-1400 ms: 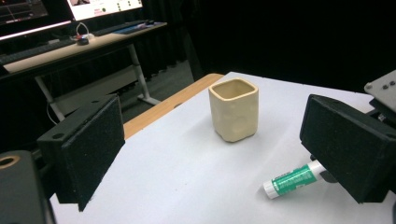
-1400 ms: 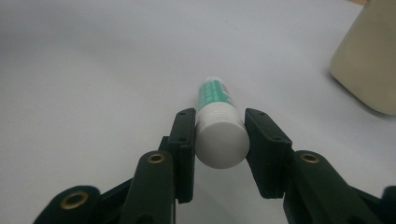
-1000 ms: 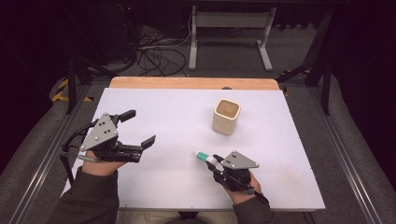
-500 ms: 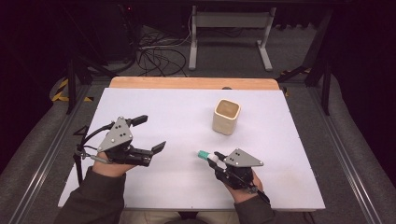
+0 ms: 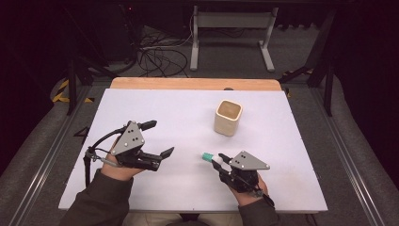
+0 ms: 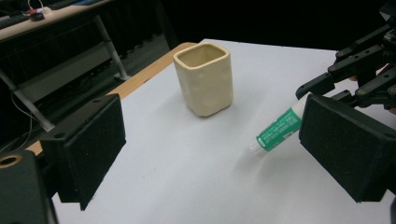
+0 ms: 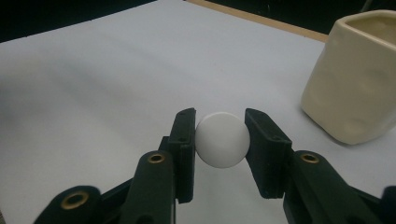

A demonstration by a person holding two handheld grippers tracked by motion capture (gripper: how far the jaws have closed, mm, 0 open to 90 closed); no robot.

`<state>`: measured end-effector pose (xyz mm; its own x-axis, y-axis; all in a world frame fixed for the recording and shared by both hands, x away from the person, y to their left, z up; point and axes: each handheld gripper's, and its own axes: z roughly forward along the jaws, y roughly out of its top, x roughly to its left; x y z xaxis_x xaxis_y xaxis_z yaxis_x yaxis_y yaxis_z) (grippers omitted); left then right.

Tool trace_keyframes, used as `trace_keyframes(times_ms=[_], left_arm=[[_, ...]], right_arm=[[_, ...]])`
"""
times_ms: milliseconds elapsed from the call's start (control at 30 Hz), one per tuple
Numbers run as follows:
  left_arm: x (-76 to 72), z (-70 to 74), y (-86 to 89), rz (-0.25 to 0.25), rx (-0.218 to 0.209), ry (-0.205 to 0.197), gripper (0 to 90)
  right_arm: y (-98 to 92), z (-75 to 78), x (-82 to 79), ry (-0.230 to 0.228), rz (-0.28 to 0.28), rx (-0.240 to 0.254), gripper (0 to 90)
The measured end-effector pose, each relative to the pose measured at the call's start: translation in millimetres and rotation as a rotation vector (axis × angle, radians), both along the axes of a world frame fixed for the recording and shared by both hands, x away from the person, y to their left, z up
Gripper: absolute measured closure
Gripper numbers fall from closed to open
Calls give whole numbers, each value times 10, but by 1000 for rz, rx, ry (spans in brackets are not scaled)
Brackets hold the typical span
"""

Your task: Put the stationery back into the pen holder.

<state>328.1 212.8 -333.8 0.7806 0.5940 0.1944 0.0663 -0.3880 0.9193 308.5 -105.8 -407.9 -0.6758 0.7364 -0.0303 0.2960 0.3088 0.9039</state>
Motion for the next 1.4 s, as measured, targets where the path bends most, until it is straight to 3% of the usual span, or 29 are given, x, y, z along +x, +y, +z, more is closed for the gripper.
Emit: trace_keyframes(times_ms=[933, 1400], left_arm=[[43, -260, -352, -68, 91, 49, 90], [54, -427, -569, -98, 131, 65, 179]], right_arm=[[-23, 127, -9, -30, -5, 29, 657], [-6, 152, -10, -44, 0, 36, 657]])
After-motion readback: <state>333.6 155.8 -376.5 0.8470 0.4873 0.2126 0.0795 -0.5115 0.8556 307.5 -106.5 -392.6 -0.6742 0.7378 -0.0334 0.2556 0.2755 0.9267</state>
